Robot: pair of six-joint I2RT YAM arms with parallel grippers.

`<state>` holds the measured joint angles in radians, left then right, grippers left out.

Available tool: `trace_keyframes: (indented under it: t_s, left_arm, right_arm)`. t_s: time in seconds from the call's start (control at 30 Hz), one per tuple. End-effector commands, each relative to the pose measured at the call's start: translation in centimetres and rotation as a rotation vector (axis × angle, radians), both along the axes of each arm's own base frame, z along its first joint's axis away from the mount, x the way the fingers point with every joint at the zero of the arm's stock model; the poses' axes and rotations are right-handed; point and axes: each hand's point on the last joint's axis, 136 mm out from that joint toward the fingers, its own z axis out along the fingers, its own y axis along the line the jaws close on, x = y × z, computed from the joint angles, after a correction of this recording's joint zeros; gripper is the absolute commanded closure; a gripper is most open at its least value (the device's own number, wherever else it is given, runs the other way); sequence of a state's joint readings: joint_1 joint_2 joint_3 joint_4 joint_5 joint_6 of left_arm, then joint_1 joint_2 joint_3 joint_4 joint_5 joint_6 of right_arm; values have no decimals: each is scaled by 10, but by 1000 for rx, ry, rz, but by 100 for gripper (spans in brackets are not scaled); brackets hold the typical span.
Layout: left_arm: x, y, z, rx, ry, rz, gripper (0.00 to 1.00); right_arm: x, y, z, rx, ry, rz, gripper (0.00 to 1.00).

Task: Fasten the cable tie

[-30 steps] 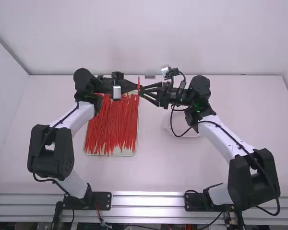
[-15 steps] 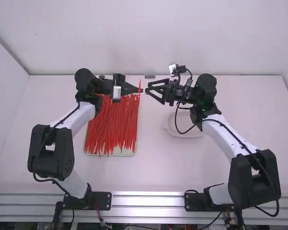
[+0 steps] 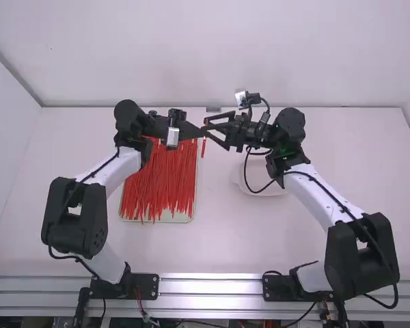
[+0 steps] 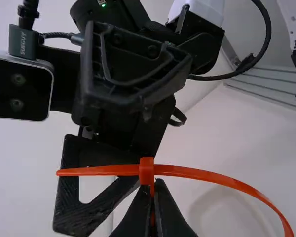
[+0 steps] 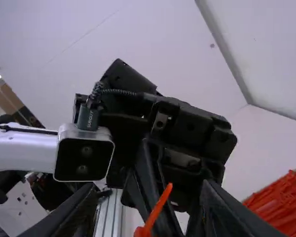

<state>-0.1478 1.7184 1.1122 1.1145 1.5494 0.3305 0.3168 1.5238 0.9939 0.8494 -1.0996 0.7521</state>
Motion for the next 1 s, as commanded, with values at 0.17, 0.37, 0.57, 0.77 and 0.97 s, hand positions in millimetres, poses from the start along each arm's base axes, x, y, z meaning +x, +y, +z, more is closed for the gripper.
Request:
trace_keyframes:
  t_s: [0.17,0.37,0.57,0.77,0.97]
  left_arm:
    - [-6,-1,3,-1,-39,-15,98]
    - [-6,-1,3,-3,-48,-13,98]
    - [-7,-1,2,3,-24,-21,98]
    - [-7,-3,1,4,-20,-25,98]
    - [-7,-2,2,3,-21,-23,98]
  right_arm:
    - [-4,2,15,18,-3,11,57]
    - [-6,4,15,18,-5,20,62]
    - [-9,7,15,18,-5,29,75]
    - [-9,8,15,18,-5,30,87]
    - [-9,7,15,18,-4,28,92]
